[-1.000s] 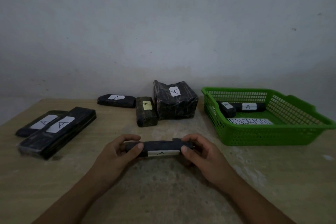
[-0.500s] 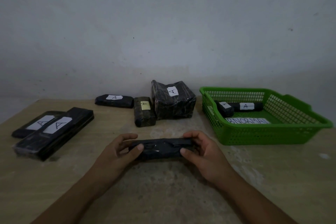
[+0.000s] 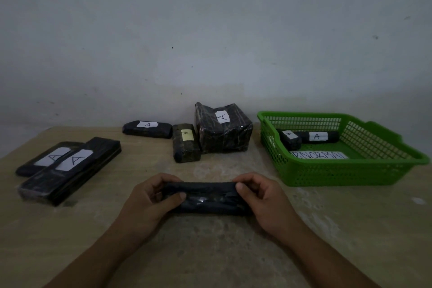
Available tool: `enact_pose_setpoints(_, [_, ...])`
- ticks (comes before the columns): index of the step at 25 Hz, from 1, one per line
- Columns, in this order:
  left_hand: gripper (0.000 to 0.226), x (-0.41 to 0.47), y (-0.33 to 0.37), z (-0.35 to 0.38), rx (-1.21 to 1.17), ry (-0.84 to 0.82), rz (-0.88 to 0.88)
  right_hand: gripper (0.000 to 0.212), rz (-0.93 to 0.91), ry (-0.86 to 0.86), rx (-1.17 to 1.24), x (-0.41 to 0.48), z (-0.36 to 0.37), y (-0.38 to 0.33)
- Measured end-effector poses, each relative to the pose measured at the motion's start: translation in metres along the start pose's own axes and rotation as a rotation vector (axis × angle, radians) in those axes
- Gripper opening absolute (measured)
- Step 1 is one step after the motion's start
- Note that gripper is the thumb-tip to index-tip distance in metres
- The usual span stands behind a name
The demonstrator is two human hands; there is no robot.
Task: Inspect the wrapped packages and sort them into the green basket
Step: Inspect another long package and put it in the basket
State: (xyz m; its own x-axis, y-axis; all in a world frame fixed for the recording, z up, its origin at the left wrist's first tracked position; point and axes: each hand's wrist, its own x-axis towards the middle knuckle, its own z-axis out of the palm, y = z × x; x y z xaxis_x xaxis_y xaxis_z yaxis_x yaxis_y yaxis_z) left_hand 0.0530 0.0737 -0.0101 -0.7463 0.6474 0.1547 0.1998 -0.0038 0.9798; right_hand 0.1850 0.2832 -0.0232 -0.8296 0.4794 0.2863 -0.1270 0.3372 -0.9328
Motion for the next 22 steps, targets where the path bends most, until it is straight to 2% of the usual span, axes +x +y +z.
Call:
enact_pose_setpoints(3, [0.022,0.001,-0.002,0.002,-0.06,0.011,-0.013,0.015,0.007,0.005,-0.001,0.0,-0.002,0.0])
enact_pose_setpoints(7, [0.028,-0.003,-0.004,0.003,0.038,0.049,0.082,0.018,0.058,-0.074,-0.012,-0.005,-0.005,-0.006])
enact_pose_setpoints(11, [0.024,-0.011,0.008,0.018,-0.082,0.169,0.161,0.021,0.066,-0.088,0.02,-0.007,-0.012,-0.029])
enact_pose_setpoints(13, [0.028,-0.01,0.017,0.027,-0.07,0.198,0.246,0.016,0.007,-0.111,-0.13,-0.007,-0.023,-0.046])
enact_pose_setpoints(16, [0.035,-0.005,0.034,0.049,-0.082,0.133,0.313,0.031,-0.145,-0.168,-0.501,-0.008,-0.045,-0.076])
enact_pose_setpoints(19, [0.041,0.004,0.052,0.081,-0.112,0.084,0.369,0.039,-0.33,-0.211,-0.771,-0.006,-0.07,-0.093])
enact_pose_setpoints(22, [0.039,0.016,0.075,0.114,-0.1,-0.018,0.448,0.043,-0.376,-0.177,-0.911,-0.004,-0.105,-0.099])
